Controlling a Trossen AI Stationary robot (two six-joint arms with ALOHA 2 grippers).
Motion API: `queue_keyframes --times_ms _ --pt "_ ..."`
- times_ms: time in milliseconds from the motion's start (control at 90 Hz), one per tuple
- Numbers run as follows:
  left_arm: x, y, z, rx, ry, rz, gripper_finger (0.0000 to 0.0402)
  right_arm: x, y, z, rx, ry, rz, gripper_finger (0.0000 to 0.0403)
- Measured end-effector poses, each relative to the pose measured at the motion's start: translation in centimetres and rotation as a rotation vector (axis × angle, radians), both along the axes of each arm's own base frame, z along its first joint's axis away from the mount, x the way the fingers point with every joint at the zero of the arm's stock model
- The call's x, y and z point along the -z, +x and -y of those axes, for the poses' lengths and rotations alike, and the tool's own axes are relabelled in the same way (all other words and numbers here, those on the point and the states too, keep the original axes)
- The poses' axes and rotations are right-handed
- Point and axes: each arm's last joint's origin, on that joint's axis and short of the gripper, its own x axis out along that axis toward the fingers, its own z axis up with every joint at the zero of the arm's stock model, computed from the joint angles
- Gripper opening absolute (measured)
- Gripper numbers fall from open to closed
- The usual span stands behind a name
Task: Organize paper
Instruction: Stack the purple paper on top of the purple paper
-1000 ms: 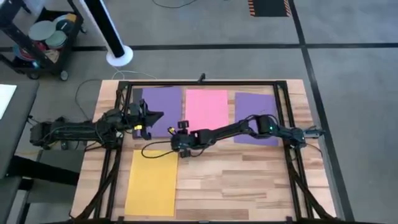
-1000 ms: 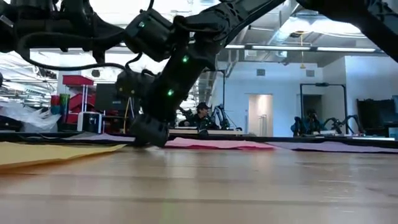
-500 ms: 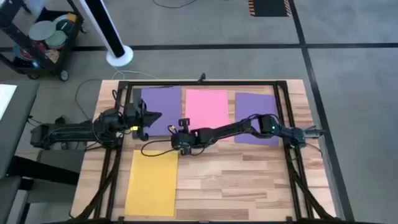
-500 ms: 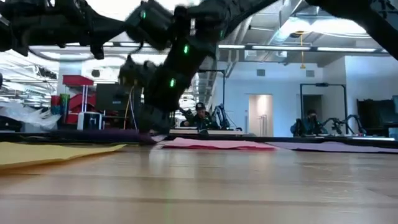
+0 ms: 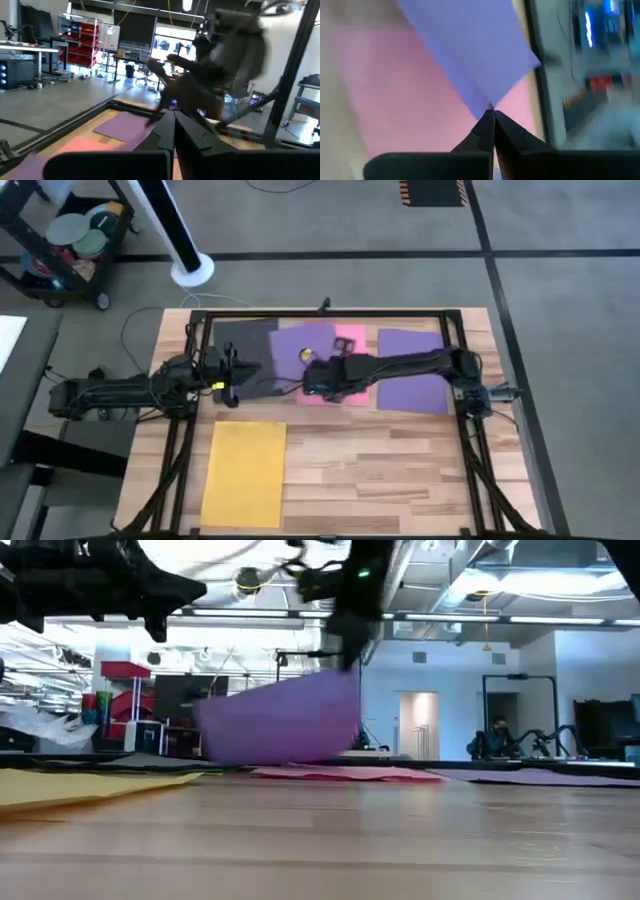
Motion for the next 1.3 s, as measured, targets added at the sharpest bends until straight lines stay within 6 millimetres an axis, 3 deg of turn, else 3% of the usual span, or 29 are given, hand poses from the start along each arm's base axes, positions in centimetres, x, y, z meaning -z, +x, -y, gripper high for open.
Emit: queue_keyframes --times_ms 167,511,767,1067,1300 --pt "0.1 0.0 0.0 0.0 -0.006 -0.005 0.0 -1.0 -3.6 -0.1 0.138 0.031 -0.144 0.0" --pt "0.3 0.0 0.0 0.001 -0.017 -0.025 0.0 1.5 -11.3 -2.2 0.177 0.07 -0.251 0.0" --pt "0.3 0.0 0.0 -0.005 -0.008 -0.026 0.0 1.9 -16.9 -3.3 0.202 0.1 -0.236 0.0" --pt "0.2 0.0 0.0 -0.014 -0.003 -0.024 0.0 1.6 -20.7 -4.2 0.055 0.101 -0.258 0.0" --pt "0.2 0.0 0.0 -0.014 -0.003 -0.023 0.0 1.4 -21.6 -4.3 -0.001 0.134 -0.273 0.0"
